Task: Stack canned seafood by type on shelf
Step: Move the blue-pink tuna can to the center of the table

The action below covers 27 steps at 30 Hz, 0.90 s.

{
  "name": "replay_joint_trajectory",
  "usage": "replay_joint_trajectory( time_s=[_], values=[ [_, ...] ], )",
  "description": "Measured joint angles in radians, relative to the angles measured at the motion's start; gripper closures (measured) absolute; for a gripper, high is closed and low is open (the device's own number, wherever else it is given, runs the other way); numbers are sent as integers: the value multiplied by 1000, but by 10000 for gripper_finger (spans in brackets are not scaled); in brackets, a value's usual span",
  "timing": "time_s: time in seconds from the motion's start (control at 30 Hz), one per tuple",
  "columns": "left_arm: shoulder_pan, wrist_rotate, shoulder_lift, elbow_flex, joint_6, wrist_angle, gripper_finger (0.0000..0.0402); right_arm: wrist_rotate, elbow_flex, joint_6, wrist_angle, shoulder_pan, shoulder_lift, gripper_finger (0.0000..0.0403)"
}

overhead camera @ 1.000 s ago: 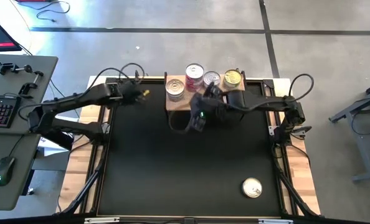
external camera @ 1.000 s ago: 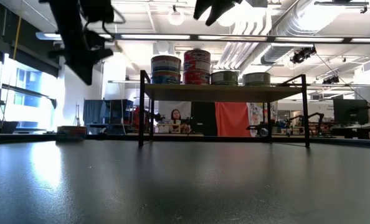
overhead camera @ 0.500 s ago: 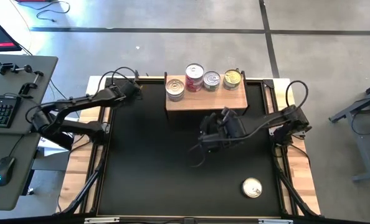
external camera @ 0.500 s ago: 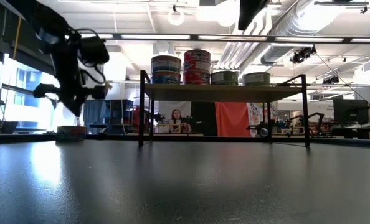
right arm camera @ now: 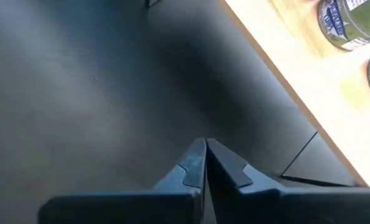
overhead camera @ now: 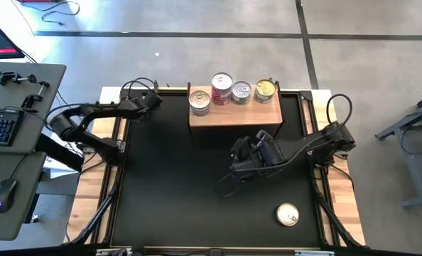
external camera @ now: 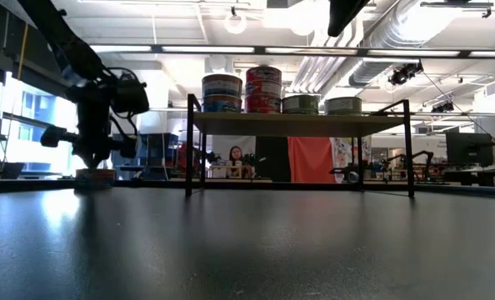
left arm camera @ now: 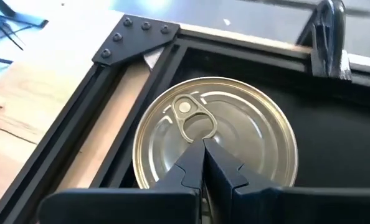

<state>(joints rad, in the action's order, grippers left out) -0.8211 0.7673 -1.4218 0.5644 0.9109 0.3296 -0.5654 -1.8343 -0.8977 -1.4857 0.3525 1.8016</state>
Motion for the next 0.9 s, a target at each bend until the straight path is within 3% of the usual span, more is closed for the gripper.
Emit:
replay_joint_trajectory(
  time_s=[0.2, 0.4, 0.6, 0.77, 0.9],
  values=[
    [5, 27, -49, 3, 9, -33, 401, 31, 0, -22, -5, 22, -2, 402],
    [98, -10, -40, 5, 17, 86, 401, 38, -12, -59, -17, 23, -27, 402],
    [274, -6, -11, 3, 44, 307, 401, -32, -56, -119, 0, 21, -101, 403],
    [432, -35, 0, 2, 30, 345, 401, -143, -64, -180, 27, 22, -161, 403],
    [574, -46, 0, 3, 121, 407, 401, -156, -64, -179, 66, 20, -180, 403]
  ],
)
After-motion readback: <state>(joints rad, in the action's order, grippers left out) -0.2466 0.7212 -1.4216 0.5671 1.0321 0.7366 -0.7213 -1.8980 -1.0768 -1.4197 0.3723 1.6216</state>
